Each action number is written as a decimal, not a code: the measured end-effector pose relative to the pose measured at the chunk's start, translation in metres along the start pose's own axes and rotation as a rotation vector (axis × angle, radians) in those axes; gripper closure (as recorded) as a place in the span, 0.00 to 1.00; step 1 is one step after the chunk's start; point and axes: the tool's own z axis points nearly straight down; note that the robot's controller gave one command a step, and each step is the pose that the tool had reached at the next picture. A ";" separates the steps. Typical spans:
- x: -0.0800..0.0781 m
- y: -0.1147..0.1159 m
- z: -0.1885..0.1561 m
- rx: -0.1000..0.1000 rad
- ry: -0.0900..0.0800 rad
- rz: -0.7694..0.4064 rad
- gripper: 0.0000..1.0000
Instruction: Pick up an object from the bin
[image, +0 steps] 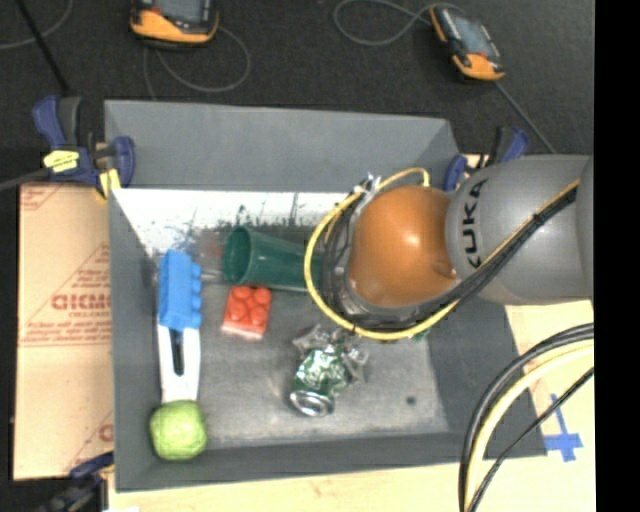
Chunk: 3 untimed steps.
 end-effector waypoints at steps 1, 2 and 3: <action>-0.001 -0.001 -0.019 0.006 -0.004 0.001 1.00; -0.001 -0.002 -0.031 0.006 -0.005 0.002 1.00; 0.000 0.000 -0.051 0.001 -0.001 0.001 1.00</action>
Offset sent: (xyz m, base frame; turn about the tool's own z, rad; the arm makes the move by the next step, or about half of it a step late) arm 0.0001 -0.0001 0.0993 0.0000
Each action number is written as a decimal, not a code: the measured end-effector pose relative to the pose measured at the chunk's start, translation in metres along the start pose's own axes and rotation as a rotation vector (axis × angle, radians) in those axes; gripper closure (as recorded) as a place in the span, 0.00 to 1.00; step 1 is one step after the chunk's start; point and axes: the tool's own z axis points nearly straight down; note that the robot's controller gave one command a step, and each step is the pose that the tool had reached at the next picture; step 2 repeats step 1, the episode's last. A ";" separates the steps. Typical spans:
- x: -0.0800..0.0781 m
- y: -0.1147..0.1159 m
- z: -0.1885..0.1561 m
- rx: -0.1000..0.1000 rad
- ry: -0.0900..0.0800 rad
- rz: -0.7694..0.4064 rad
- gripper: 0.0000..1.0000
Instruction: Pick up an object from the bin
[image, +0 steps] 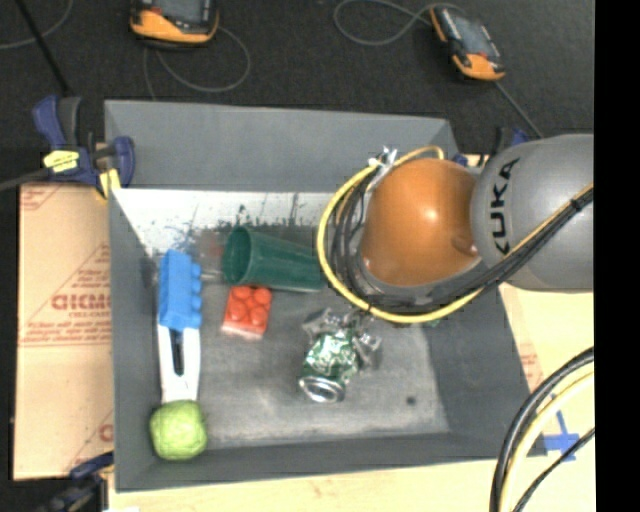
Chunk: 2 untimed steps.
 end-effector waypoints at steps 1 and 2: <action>-0.001 -0.001 -0.022 0.006 -0.005 0.001 1.00; -0.001 -0.001 -0.022 0.006 -0.005 0.001 1.00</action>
Offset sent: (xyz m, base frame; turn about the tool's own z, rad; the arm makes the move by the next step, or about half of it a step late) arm -0.0001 -0.0001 0.0044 0.0000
